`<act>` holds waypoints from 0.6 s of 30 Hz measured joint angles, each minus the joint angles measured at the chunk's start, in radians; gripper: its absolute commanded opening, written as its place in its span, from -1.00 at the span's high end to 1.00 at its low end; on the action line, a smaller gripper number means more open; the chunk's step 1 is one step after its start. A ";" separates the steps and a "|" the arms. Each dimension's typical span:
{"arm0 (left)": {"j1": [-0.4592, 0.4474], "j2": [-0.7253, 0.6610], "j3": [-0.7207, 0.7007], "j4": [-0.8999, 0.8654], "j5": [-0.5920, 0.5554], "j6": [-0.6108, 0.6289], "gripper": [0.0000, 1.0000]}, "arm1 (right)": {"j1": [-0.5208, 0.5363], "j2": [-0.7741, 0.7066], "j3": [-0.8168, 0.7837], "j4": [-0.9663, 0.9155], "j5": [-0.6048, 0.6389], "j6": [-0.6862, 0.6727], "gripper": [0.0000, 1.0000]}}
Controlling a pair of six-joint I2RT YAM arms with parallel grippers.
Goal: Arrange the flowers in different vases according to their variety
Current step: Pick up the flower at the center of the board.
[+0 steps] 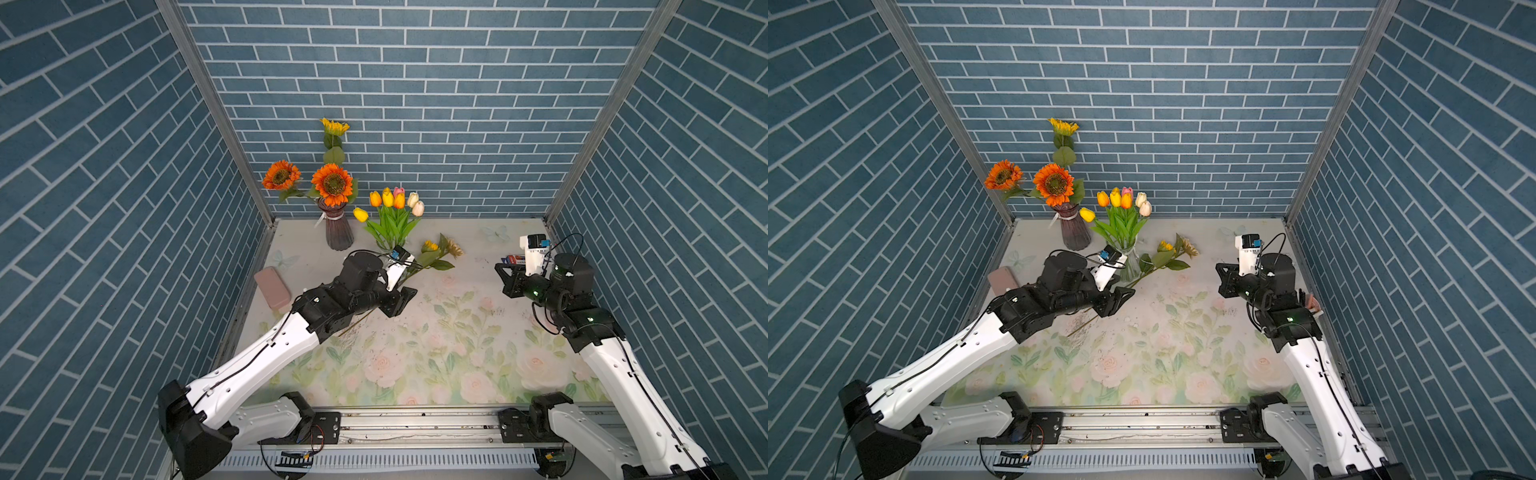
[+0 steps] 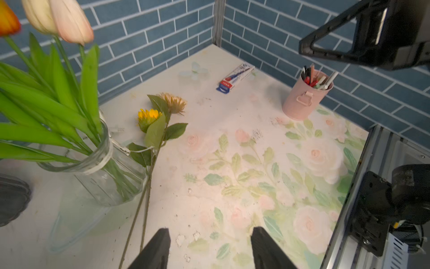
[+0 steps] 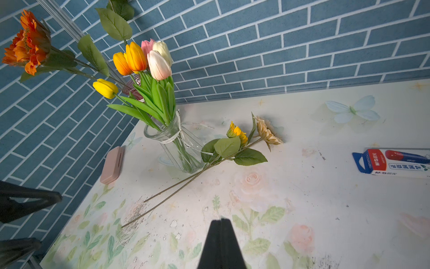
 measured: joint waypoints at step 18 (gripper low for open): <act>-0.051 0.462 0.011 -0.135 -0.174 -0.100 -0.07 | 0.000 0.001 -0.023 -0.005 0.011 -0.001 1.00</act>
